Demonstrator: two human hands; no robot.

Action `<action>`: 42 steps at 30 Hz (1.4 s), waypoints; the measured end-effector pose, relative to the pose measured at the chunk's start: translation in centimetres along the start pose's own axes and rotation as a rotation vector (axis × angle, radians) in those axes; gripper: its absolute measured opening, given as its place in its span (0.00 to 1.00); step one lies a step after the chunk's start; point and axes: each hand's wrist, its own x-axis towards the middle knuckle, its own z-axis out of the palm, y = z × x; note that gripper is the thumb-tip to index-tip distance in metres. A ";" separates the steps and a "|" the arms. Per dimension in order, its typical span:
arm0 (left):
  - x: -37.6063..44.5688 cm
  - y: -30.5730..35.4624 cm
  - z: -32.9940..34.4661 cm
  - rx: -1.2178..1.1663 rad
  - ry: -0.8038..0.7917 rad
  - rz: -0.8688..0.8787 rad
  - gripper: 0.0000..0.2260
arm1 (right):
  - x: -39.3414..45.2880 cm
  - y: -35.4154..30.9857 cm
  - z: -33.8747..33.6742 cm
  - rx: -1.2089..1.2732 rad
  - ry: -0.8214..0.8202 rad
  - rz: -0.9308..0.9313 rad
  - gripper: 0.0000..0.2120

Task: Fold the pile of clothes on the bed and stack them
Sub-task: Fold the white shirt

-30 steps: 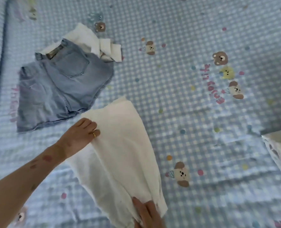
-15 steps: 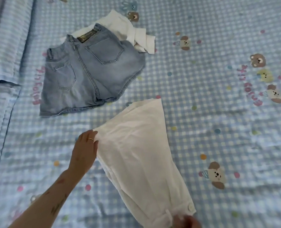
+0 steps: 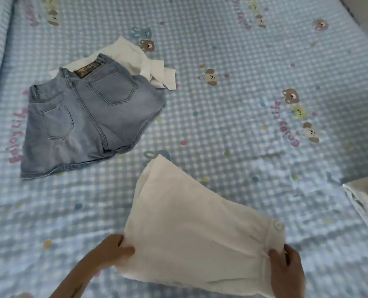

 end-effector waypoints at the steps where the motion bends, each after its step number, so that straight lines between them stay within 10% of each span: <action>1: -0.5 0.0 1.8 -0.078 0.023 0.022 0.06 | 1.0 -0.5 -1.5 -0.081 -0.059 -0.011 0.22; 7: -0.6 5.1 7.5 -0.464 0.410 -0.056 0.23 | 5.3 -3.3 0.3 -0.247 -0.286 -0.097 0.25; 22: 0.1 38.9 14.6 -0.773 0.665 0.229 0.16 | 35.1 -22.6 -12.2 -0.246 -0.101 -0.560 0.11; 31: 6.9 56.5 25.0 -0.770 0.490 0.261 0.10 | 54.8 -21.6 -24.0 -0.389 0.097 -0.467 0.14; 42: 8.5 50.4 30.7 -0.296 0.328 0.379 0.20 | 57.5 -13.5 -23.4 -0.976 0.034 -0.374 0.27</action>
